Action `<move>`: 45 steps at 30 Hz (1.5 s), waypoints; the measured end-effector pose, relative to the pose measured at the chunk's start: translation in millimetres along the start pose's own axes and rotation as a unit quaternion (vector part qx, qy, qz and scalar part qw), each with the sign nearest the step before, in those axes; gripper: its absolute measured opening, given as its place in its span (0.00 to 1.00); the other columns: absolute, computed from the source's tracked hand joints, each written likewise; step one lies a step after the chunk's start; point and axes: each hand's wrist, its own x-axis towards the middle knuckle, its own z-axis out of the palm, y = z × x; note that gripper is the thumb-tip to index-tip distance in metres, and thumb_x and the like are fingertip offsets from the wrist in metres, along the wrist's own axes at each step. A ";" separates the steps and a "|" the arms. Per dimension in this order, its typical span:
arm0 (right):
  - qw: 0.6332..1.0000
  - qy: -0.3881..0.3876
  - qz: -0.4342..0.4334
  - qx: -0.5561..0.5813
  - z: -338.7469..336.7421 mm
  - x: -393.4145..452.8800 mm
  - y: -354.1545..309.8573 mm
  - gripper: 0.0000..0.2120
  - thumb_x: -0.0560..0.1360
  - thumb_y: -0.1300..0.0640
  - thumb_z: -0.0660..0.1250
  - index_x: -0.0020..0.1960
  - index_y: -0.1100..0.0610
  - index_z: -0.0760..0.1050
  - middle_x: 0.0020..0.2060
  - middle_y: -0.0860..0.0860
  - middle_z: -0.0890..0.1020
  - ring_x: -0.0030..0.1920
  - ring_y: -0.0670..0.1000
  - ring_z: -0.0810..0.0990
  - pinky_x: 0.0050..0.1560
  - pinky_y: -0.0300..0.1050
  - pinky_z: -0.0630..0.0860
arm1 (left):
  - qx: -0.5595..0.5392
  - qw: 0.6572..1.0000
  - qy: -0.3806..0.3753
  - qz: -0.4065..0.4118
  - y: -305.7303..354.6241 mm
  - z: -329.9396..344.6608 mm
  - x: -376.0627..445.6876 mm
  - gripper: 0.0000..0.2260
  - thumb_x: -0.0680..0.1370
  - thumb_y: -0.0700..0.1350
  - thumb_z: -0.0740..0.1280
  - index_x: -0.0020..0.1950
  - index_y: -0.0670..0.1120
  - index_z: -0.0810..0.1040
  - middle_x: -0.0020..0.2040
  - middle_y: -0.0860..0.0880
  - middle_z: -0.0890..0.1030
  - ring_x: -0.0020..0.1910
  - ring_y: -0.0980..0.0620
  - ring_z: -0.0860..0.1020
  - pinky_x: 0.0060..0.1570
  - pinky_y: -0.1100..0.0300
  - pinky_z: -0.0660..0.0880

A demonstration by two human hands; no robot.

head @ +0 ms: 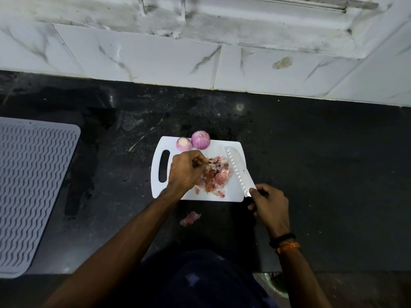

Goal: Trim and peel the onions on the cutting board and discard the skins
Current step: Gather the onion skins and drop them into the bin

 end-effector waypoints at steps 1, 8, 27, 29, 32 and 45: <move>1.000 0.013 0.006 0.006 1.5 0.9 1.1 0.05 0.78 0.55 0.66 0.48 0.51 0.82 0.29 0.51 0.83 0.30 0.47 0.83 0.30 0.41 0.78 | 0.011 1.000 -0.009 0.013 -1.7 -0.1 -0.1 0.04 0.73 0.39 0.75 0.45 0.48 0.85 0.41 0.53 0.86 0.40 0.58 0.83 0.49 0.55 0.81; 0.993 0.106 0.016 -0.042 7.3 18.6 16.9 0.07 0.78 0.56 0.65 0.47 0.55 0.81 0.42 0.51 0.84 0.46 0.53 0.80 0.46 0.44 0.73 | 0.060 0.997 -0.020 0.035 -14.5 -6.0 -8.8 0.11 0.76 0.36 0.68 0.53 0.47 0.85 0.49 0.51 0.86 0.46 0.53 0.83 0.53 0.57 0.80; 0.921 -0.013 -0.326 -0.213 45.1 -4.3 -0.3 0.08 0.74 0.58 0.68 0.52 0.54 0.81 0.49 0.49 0.79 0.46 0.50 0.78 0.46 0.46 0.78 | 0.042 0.998 0.027 -0.031 -40.6 -15.9 -21.4 0.06 0.77 0.38 0.68 0.53 0.44 0.79 0.49 0.51 0.80 0.41 0.57 0.77 0.38 0.76 0.67; 0.884 -0.153 -0.378 -0.229 63.1 -13.8 -8.5 0.11 0.75 0.54 0.68 0.57 0.52 0.80 0.52 0.48 0.77 0.47 0.48 0.78 0.47 0.45 0.79 | 0.012 0.999 0.022 -0.038 -38.6 -17.1 -22.5 0.07 0.77 0.36 0.67 0.53 0.43 0.80 0.48 0.51 0.81 0.39 0.62 0.79 0.39 0.78 0.68; 0.824 -0.275 -0.406 -0.285 86.2 -18.7 -11.9 0.20 0.74 0.46 0.69 0.64 0.50 0.76 0.56 0.49 0.74 0.51 0.50 0.76 0.47 0.45 0.77 | -0.031 0.997 0.006 -0.066 -38.4 -20.2 -24.2 0.06 0.77 0.36 0.67 0.52 0.44 0.79 0.46 0.51 0.82 0.38 0.69 0.79 0.40 0.76 0.70; 0.914 -0.112 -0.350 -0.173 75.2 2.9 -28.4 0.03 0.74 0.57 0.71 0.48 0.51 0.82 0.47 0.46 0.79 0.45 0.46 0.77 0.47 0.41 0.75 | 0.010 0.997 -0.012 -0.078 -37.4 -22.5 -25.4 0.15 0.74 0.45 0.74 0.59 0.46 0.78 0.52 0.50 0.79 0.42 0.54 0.79 0.43 0.59 0.78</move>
